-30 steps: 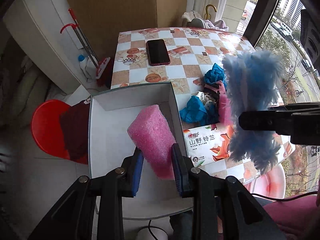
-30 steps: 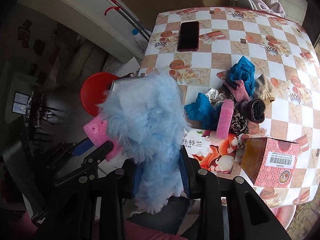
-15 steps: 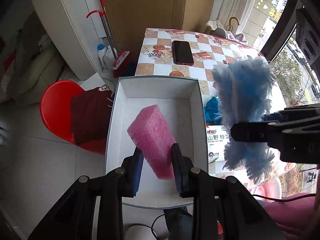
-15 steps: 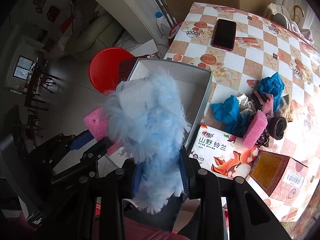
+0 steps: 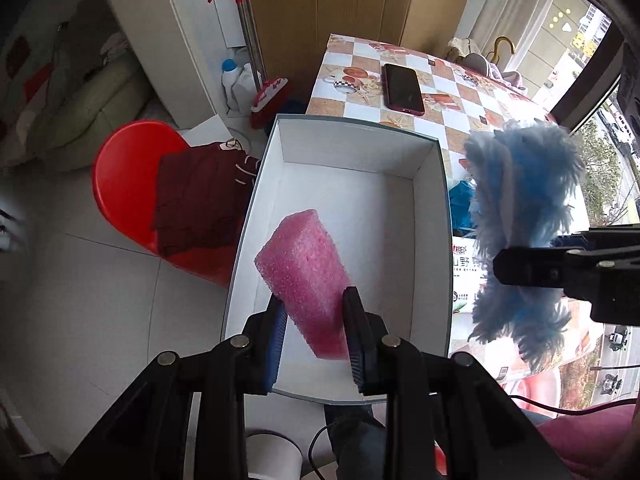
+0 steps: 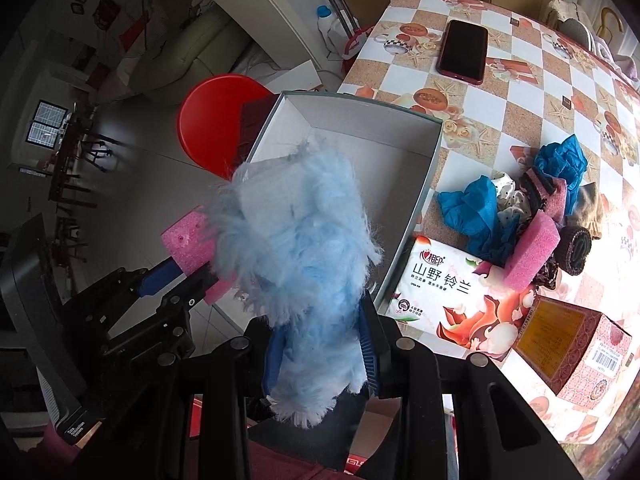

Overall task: Organize soft objects
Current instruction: 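Carry the pink foam block and blue duster over the white box with both tools, then lower both items into the white box and open both tools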

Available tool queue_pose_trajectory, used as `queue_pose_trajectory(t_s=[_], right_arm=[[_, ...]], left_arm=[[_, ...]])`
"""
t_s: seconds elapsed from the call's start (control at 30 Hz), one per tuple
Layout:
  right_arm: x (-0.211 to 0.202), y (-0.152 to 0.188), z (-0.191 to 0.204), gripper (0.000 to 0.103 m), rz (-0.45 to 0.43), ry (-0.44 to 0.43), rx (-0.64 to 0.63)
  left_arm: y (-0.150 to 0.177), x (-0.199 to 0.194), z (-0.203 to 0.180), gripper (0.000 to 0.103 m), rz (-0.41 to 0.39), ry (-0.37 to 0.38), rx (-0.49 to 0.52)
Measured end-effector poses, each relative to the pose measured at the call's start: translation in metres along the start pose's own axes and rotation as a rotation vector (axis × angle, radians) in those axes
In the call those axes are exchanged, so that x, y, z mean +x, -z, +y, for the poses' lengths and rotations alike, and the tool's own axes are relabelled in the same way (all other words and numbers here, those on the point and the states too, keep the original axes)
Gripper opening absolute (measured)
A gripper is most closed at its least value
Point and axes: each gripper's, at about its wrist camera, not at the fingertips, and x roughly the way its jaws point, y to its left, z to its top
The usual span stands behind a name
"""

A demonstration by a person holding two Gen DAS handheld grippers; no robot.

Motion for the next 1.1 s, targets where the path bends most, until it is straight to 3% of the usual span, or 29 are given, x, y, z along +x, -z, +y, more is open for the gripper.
queue_pose_trajectory(t_s=[0.4, 0.7, 0.93, 1.1], right_arm=[[0.06, -0.018, 0.016, 0.035, 0.073, 0.046, -0.085], [0.122, 0.005, 0.015, 0.035, 0.277, 0.082, -0.127], [0.132, 0.018, 0.008, 0.035, 0.35, 0.086, -0.114], [0.123, 0.02, 0.005, 0.035, 0.313, 0.085, -0.117]], left_arm=[[0.004, 0.054, 0.002, 0.031, 0.087, -0.019, -0.01], [0.029, 0.095, 0.001, 0.031, 0.191, -0.014, 0.026], [0.046, 0.1, 0.002, 0.031, 0.216, -0.003, 0.025], [0.041, 0.088, 0.007, 0.031, 0.186, -0.007, 0.021]])
